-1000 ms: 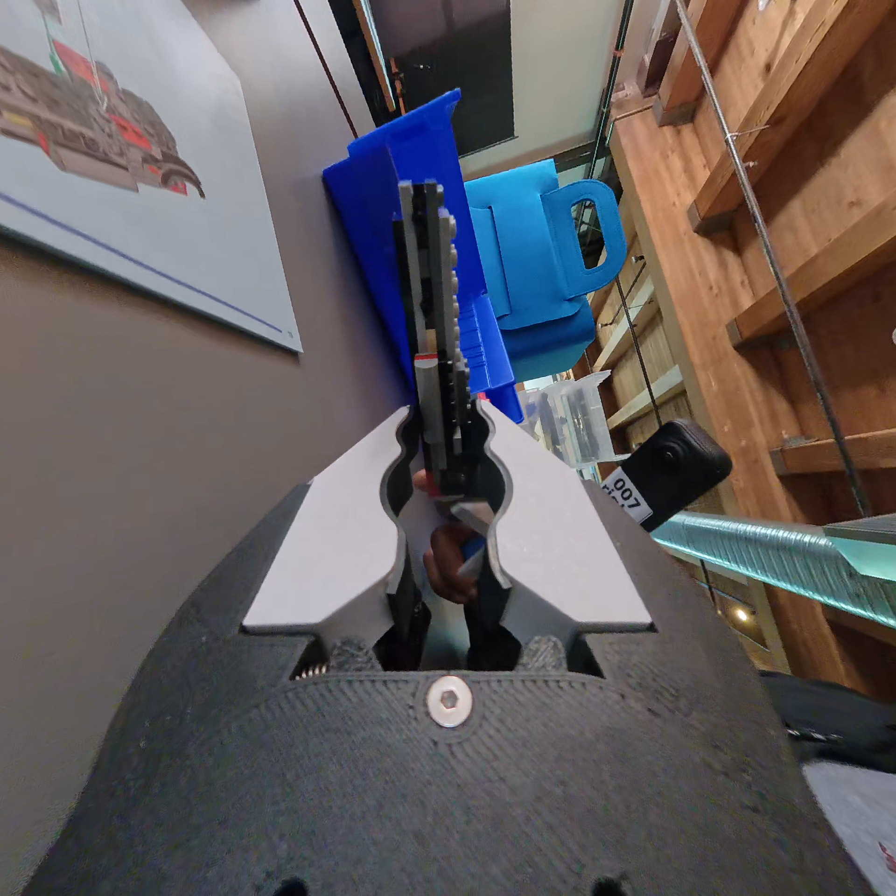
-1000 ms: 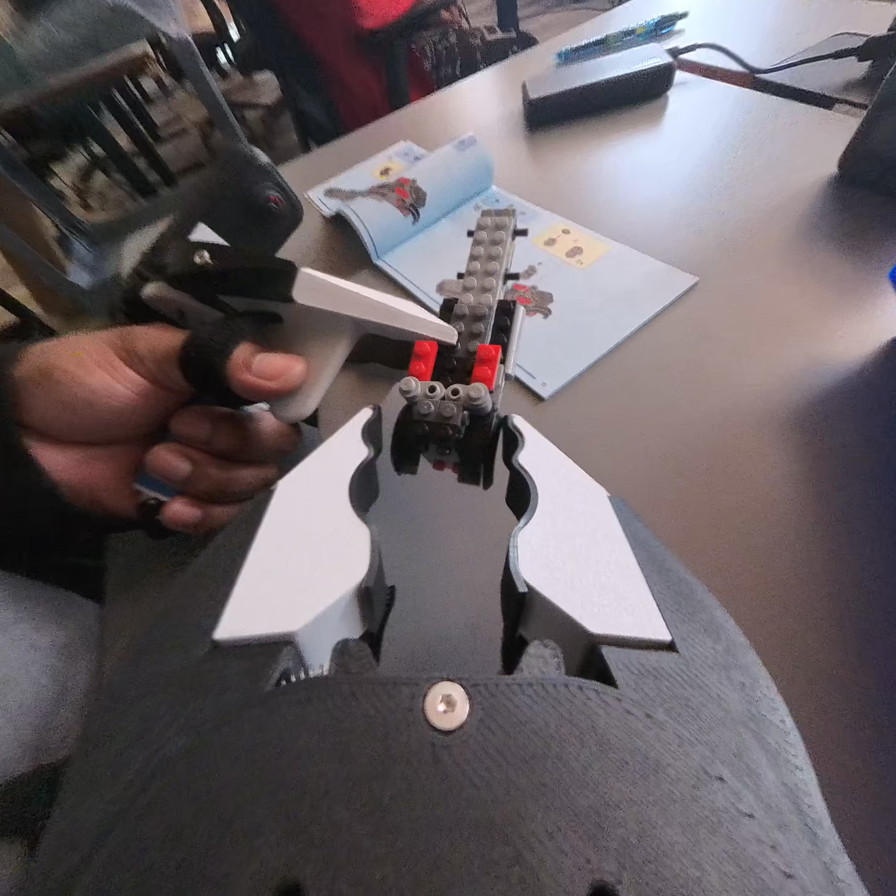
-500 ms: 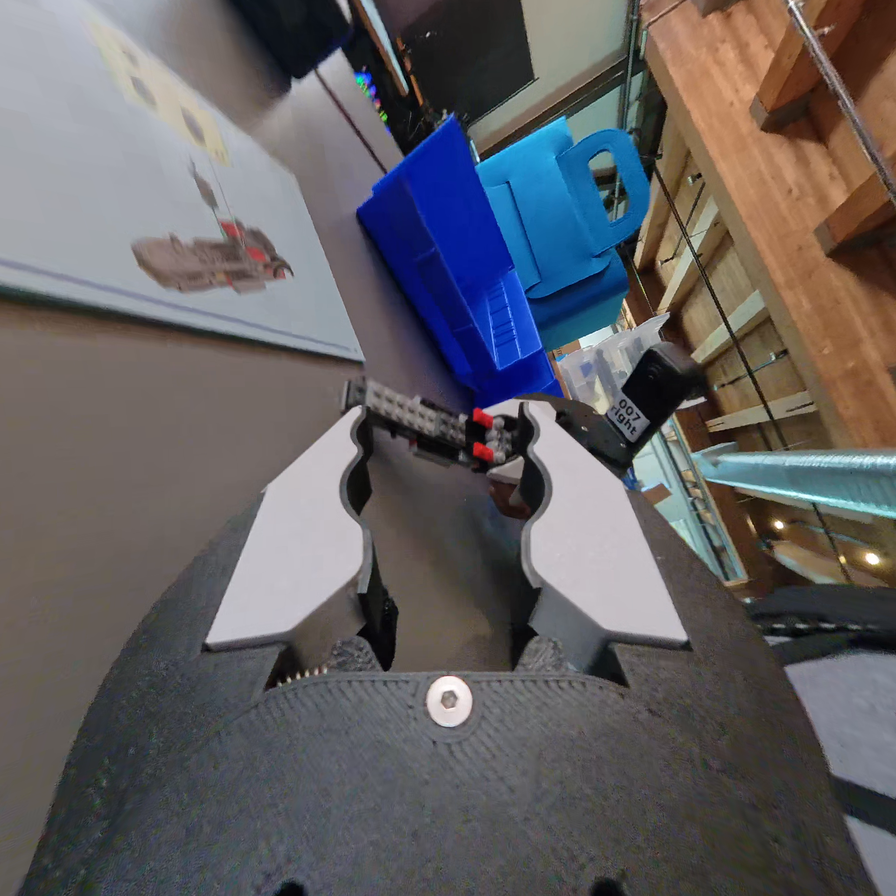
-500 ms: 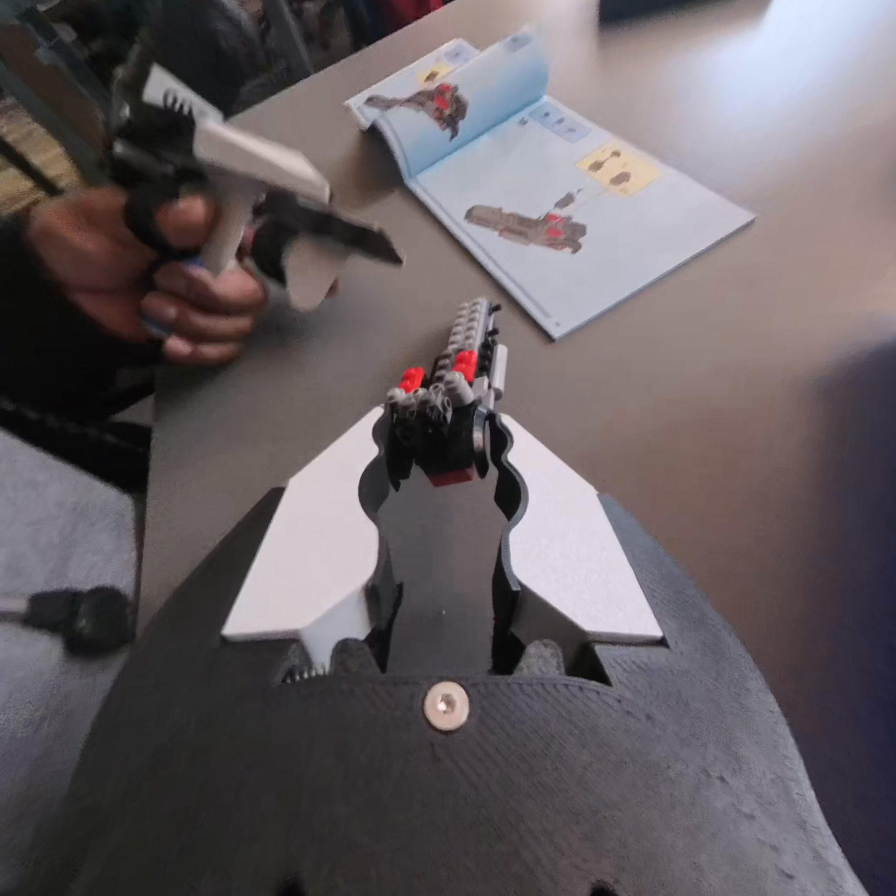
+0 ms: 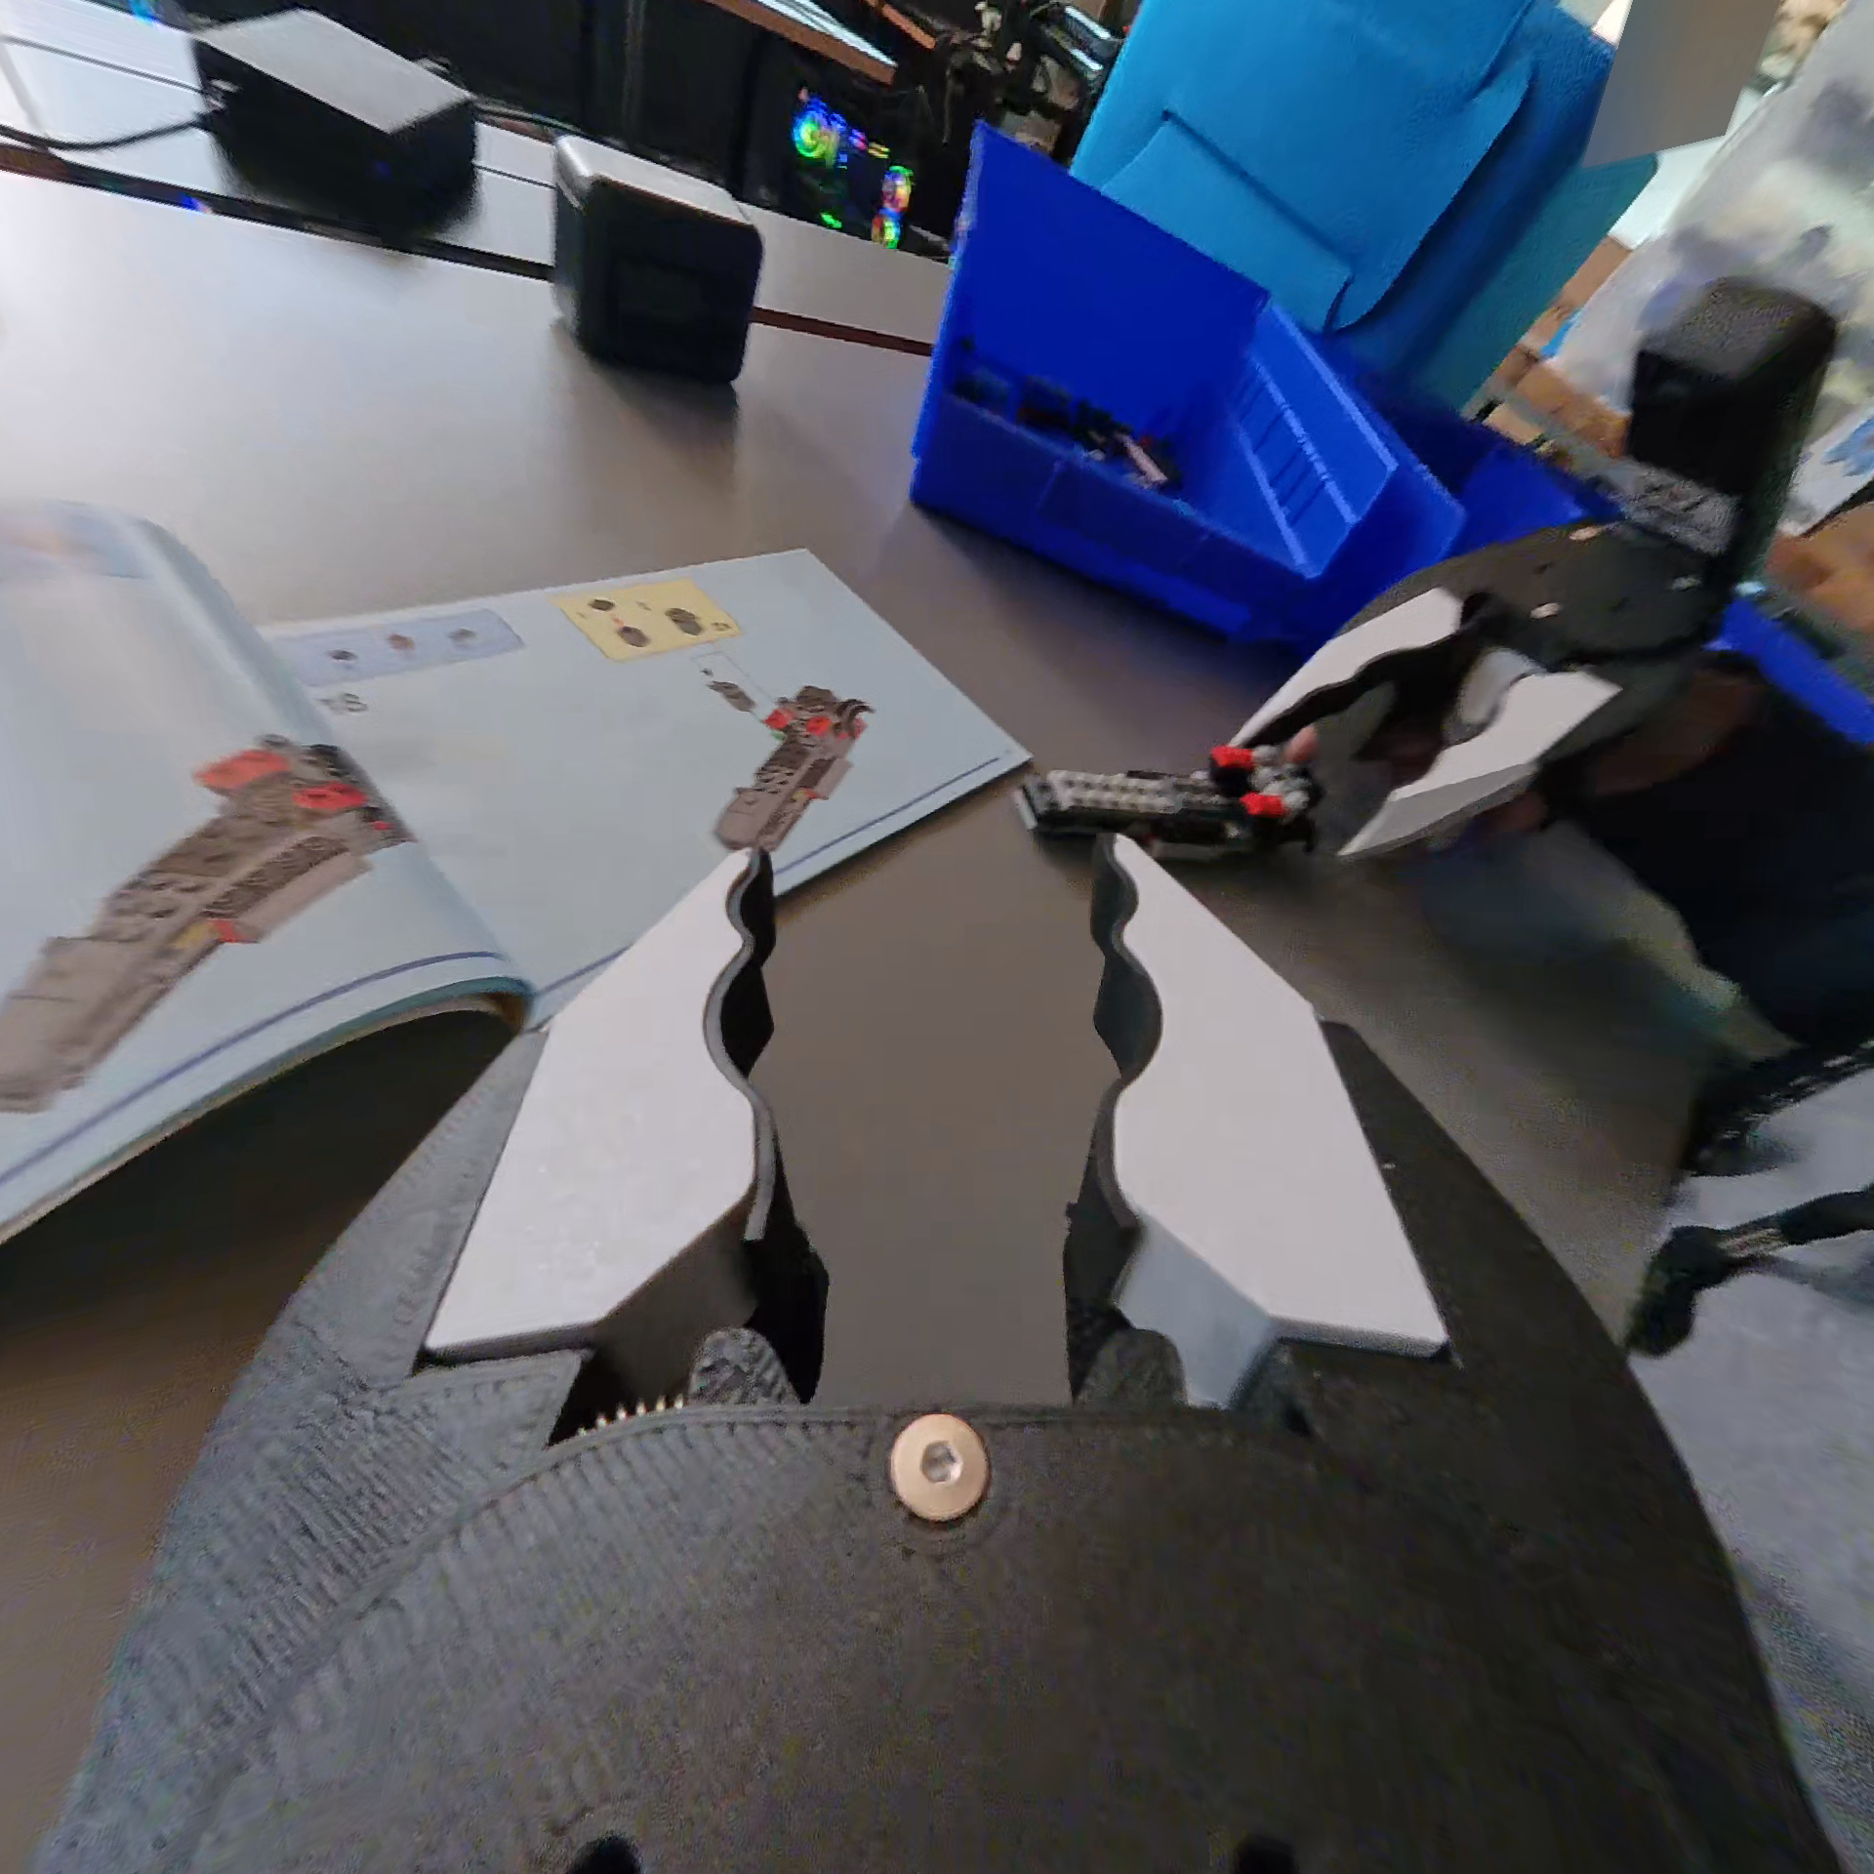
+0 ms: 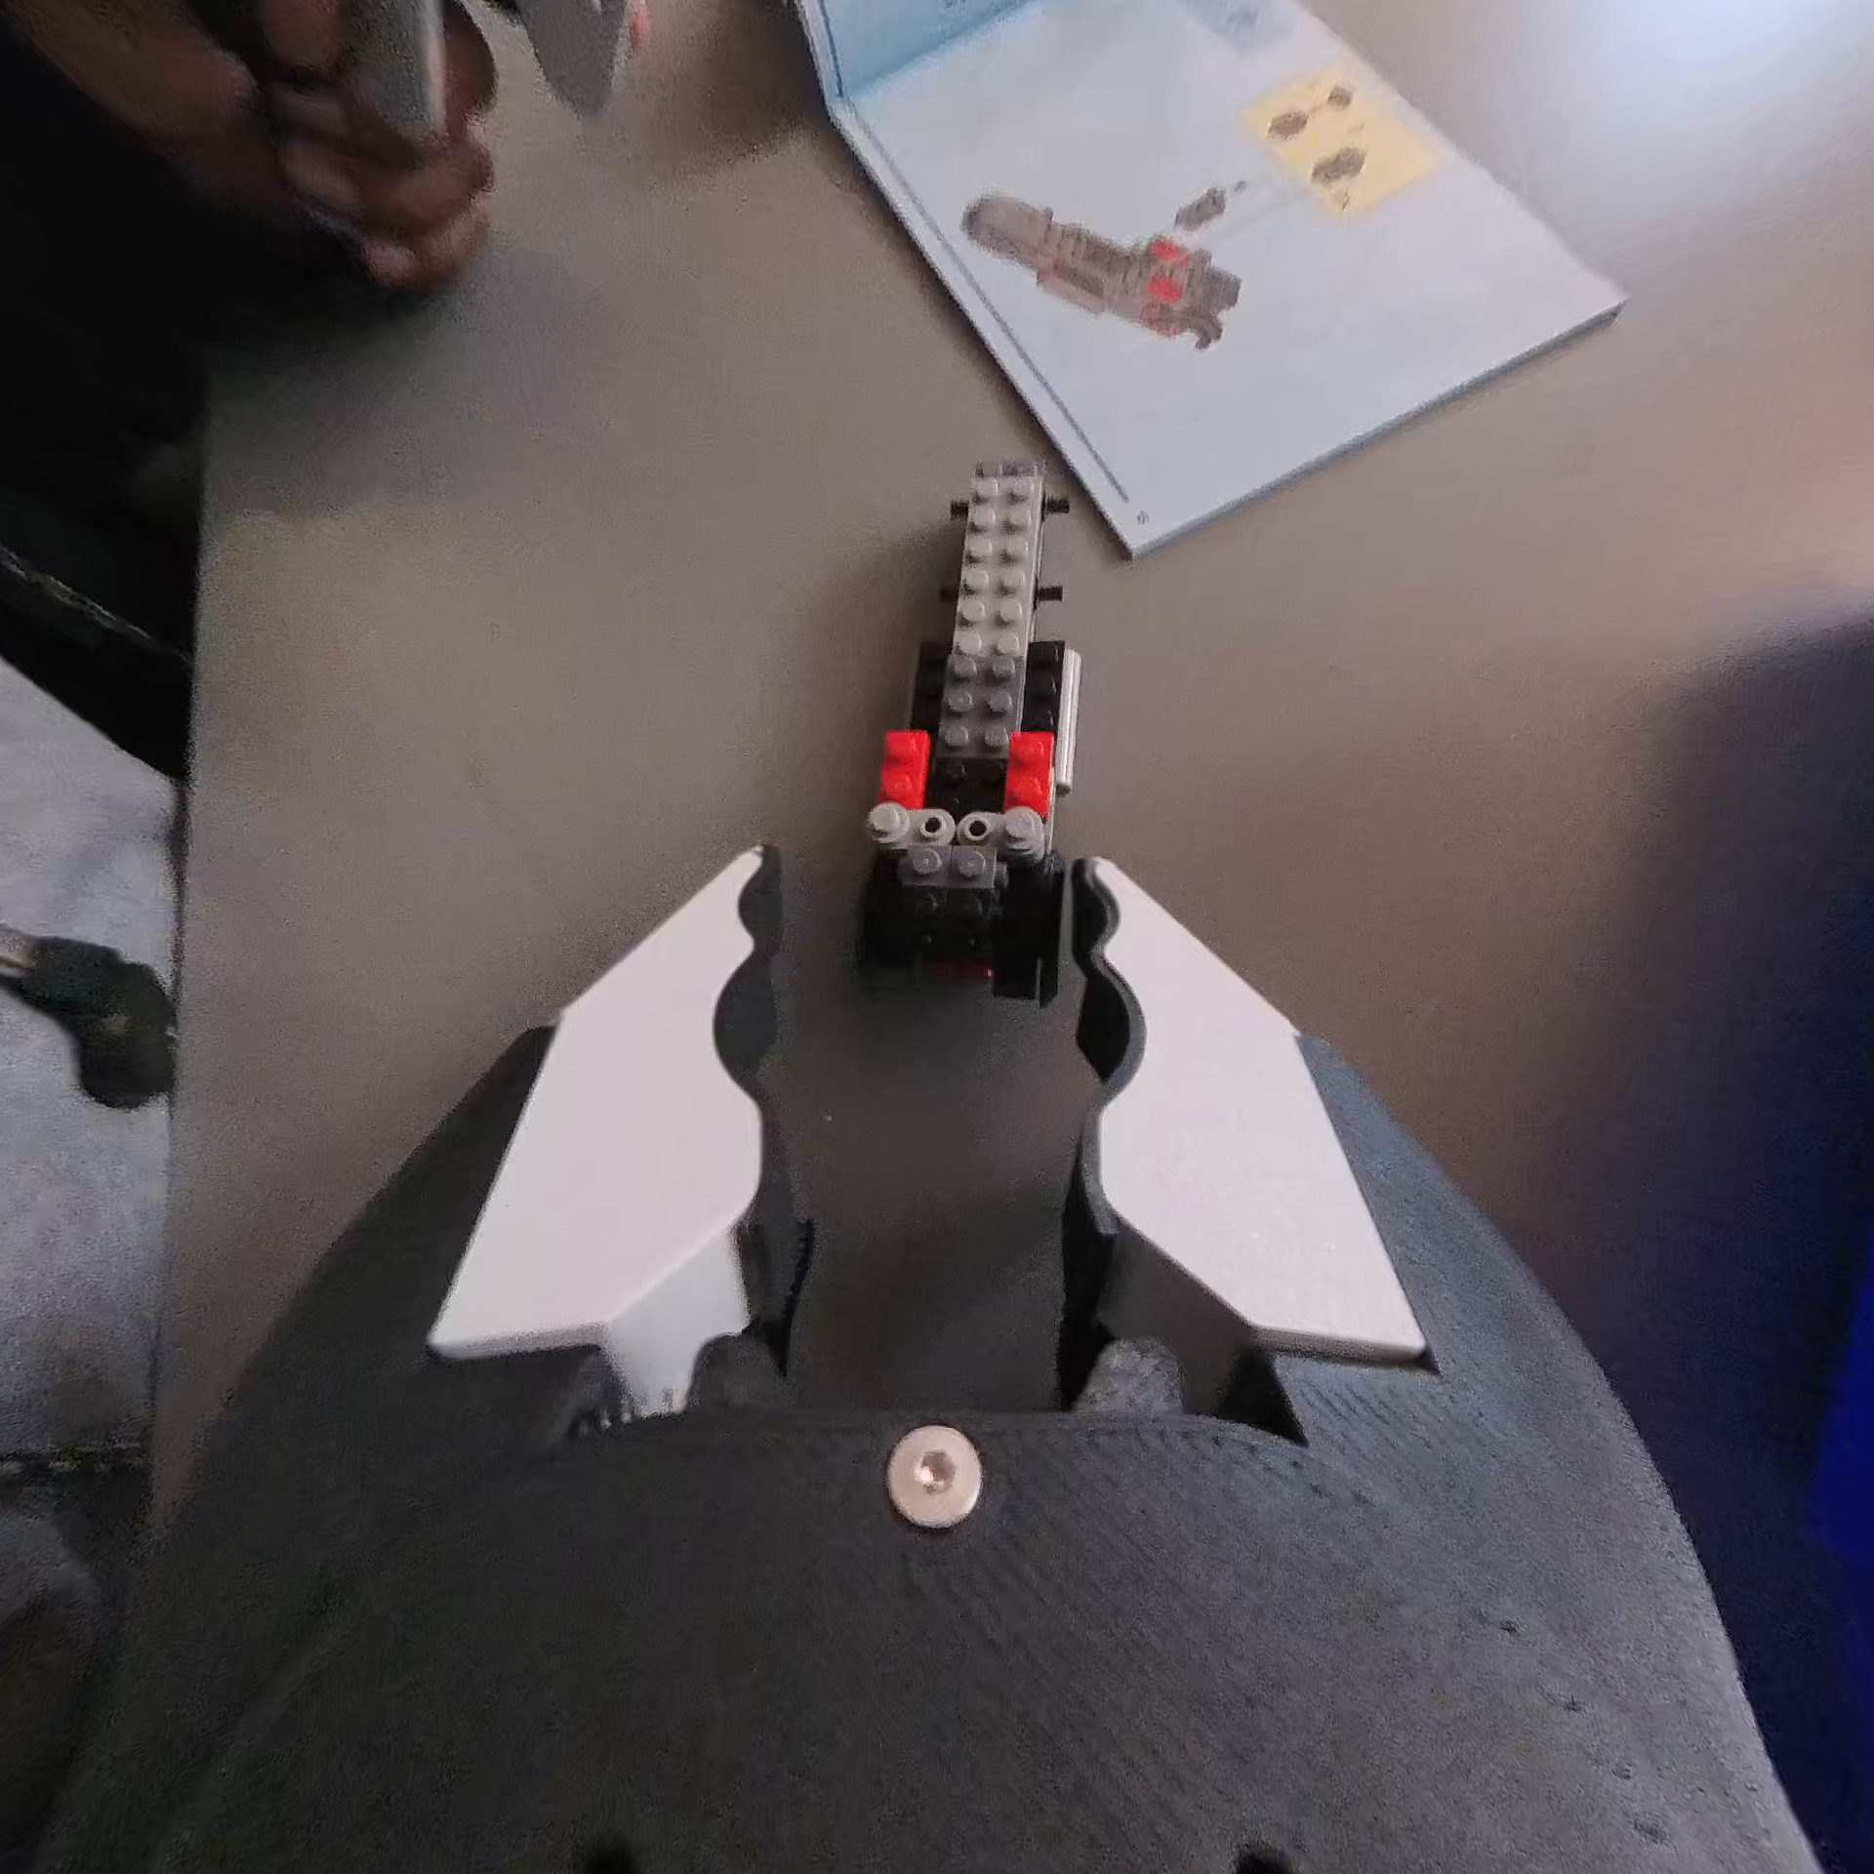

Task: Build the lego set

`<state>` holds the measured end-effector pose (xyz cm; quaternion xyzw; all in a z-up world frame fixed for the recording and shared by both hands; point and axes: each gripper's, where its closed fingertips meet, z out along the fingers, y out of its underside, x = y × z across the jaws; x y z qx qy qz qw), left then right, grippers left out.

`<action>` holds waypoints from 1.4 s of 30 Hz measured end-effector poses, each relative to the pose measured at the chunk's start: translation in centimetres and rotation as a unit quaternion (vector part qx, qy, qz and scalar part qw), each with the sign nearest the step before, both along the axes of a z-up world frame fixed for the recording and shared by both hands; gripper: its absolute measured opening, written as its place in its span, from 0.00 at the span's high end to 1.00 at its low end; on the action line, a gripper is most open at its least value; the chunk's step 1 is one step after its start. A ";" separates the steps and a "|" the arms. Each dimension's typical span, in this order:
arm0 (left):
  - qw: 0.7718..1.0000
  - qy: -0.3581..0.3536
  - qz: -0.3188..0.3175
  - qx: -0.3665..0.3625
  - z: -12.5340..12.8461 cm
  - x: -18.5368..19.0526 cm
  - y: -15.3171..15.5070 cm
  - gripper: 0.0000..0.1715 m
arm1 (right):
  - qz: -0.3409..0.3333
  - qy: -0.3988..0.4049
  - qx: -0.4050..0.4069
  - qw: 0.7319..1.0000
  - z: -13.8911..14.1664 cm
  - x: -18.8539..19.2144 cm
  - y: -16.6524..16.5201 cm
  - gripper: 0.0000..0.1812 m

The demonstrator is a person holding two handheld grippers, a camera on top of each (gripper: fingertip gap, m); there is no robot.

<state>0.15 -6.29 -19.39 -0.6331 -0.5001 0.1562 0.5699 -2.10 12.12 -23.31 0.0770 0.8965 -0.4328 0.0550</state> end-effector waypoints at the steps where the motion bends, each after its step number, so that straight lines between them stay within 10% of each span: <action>1: 1.000 0.000 0.010 -0.008 -0.2 -0.1 -0.5 0.63 | -0.009 -0.005 -0.024 1.000 0.8 0.0 0.0 0.65; 13: 0.996 -0.015 0.088 -0.012 -0.6 0.3 -7.2 0.62 | -0.106 -0.022 -0.091 0.990 1.8 -1.0 1.6 0.61; 42: 0.994 -0.018 0.103 0.021 -0.4 0.3 -8.0 0.67 | -0.120 -0.044 -0.076 0.989 1.1 -1.4 1.4 0.63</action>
